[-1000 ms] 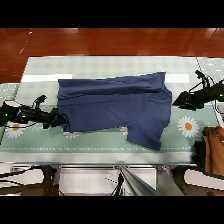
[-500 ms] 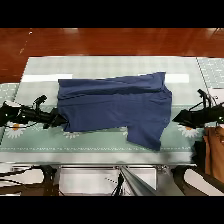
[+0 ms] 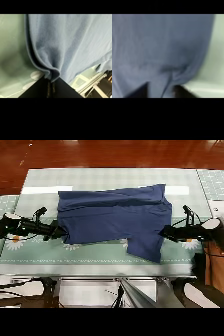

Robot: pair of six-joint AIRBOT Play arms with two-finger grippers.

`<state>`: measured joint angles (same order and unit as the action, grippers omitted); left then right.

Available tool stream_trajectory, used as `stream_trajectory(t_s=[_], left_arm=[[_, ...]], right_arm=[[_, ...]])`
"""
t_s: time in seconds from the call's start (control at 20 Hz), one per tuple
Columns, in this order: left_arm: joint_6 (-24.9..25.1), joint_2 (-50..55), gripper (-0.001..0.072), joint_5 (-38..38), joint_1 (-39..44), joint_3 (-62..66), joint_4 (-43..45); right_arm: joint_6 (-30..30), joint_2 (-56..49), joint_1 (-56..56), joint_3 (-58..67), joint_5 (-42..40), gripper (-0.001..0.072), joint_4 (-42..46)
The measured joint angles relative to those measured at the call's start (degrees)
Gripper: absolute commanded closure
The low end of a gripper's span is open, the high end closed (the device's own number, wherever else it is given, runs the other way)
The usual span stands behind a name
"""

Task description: Fold the shirts.

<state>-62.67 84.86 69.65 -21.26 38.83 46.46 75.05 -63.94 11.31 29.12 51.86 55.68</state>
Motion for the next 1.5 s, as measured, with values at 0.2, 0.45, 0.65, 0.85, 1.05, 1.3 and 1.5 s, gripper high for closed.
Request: stream_trajectory(t_s=[0.2, 0.45, 0.65, 0.85, 1.05, 1.3, 1.5], left_arm=[[0.4, -0.8, 0.0688, 0.2, 0.0, 1.0, 0.3], [3.7, -6.4, 0.0688, 2.2, 0.0, 9.6, -3.8], [4.4, -8.9, 0.0688, -1.4, 0.8, 16.8, -8.5], [4.2, -7.9, 0.0688, -10.8, 3.0, 19.6, -11.4], [4.0, -2.5, 0.0688, -18.1, 5.1, 20.6, -14.6], [3.8, 7.6, 0.0688, -21.6, 6.4, 24.7, -19.3], [3.8, 13.4, 0.0520, -21.9, 6.6, 29.0, -22.8]], right_arm=[[0.9, 1.7, -1.9, 2.2, -2.3, 0.0678, -0.2], [-2.1, 5.2, -2.4, 12.4, -2.1, 0.0679, -0.7], [-3.5, 1.6, -2.5, 21.4, -7.1, 0.0679, -1.5], [-4.0, -8.4, -2.6, 30.5, -11.0, 0.0679, -3.7], [-4.3, -20.3, -3.2, 39.6, -14.2, 0.0679, -6.2], [-4.4, -30.7, -4.5, 46.1, -16.3, 0.0678, -7.6], [-4.3, -34.2, -4.9, 47.5, -17.6, 0.0438, -8.0]])
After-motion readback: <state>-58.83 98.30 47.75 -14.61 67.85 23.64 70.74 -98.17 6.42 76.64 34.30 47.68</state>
